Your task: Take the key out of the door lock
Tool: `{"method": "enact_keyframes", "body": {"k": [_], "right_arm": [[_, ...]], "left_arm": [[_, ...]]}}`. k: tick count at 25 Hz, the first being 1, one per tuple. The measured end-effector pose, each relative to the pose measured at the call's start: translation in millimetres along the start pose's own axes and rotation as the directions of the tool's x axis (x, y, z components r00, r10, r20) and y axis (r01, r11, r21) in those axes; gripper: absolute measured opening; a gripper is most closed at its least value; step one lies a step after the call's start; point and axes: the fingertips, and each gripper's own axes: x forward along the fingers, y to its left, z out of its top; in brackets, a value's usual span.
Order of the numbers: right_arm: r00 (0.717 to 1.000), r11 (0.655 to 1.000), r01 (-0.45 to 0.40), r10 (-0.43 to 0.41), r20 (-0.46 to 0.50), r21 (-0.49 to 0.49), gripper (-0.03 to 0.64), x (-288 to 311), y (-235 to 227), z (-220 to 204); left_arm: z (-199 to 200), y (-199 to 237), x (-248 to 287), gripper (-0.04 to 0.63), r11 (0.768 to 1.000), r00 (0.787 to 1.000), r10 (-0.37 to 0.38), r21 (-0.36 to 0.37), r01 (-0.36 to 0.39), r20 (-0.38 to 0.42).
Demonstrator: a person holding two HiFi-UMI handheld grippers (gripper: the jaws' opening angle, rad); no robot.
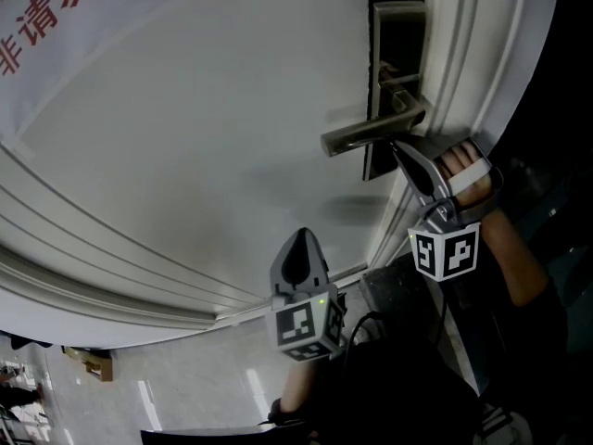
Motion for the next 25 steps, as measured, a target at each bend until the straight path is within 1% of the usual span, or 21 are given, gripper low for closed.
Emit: {"method": "enact_keyframes", "body": {"k": [3,7,13,18,19,22,25], "right_arm": [[1.0,1.0,-0.003,0.003,0.001,-0.009,0.014,-0.2,0.2,-0.3],[1.0,0.999,-0.002,0.002,0.005,-0.037,0.014,-0.5,0.8,-0.6],[1.0,0.999,-0.01,0.011,0.007,-0.032,0.014,-0.7,0.3,-0.4],[1.0,0.997,-0.006,0.006,0.01,-0.078,0.015,-0.8,0.8,-0.5],[1.0,0.998,-0.01,0.011,0.009,-0.067,0.014,-0.7,0.5,-0.5],[0.999,0.999,-0.037,0.037,-0.001,0.026,0.012,-0.8,-0.9,-1.0],[0.999,0.998,-0.036,0.036,-0.01,0.044,0.012,-0.8,-1.1,-1.0]], "left_arm": [[-0.4,-1.6,0.0,0.0,1.0,1.0,-0.002,-0.01,0.002,-0.012],[0.7,1.6,-0.1,0.0,1.0,1.0,0.0,-0.011,0.0,-0.003],[3.0,2.6,1.0,0.0,1.0,1.0,0.004,-0.021,-0.004,-0.005],[0.8,3.5,2.3,0.0,1.0,1.0,-0.003,-0.011,0.003,0.001],[0.9,3.2,2.3,0.0,1.0,1.0,-0.002,-0.014,0.002,-0.002],[2.8,1.5,1.6,0.0,1.0,1.0,-0.002,-0.021,0.002,-0.012],[2.4,1.1,0.4,0.0,1.0,1.0,-0.006,-0.015,0.005,-0.02]]}}
